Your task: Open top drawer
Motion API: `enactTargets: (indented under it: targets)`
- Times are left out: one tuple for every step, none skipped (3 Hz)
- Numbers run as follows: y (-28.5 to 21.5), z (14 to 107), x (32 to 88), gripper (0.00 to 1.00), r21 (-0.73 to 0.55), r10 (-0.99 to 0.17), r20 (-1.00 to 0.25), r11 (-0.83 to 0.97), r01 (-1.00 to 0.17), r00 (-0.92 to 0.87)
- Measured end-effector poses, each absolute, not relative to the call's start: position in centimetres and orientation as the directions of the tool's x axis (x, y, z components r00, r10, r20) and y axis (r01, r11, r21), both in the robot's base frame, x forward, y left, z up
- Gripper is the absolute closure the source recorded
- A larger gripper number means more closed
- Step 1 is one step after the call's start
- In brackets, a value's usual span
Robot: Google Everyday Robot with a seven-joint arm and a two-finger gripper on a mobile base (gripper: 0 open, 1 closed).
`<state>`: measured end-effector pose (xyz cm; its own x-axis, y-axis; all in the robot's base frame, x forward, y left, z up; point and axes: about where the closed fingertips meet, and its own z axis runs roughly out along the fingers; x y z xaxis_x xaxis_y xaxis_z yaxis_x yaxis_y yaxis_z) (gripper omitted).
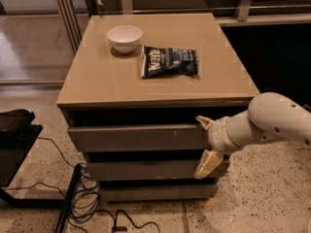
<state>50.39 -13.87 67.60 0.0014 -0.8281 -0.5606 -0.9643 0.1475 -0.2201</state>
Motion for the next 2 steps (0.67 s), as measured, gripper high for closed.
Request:
enactTargets:
  targets:
    - [-14.1,68.4,53.0,0.00,-0.286,-0.835,-0.549,0.156,-0.945,0.029]
    - [-14.7,68.0,54.3,0.00,-0.313,-0.845,-0.533,0.158,-0.937,0.035]
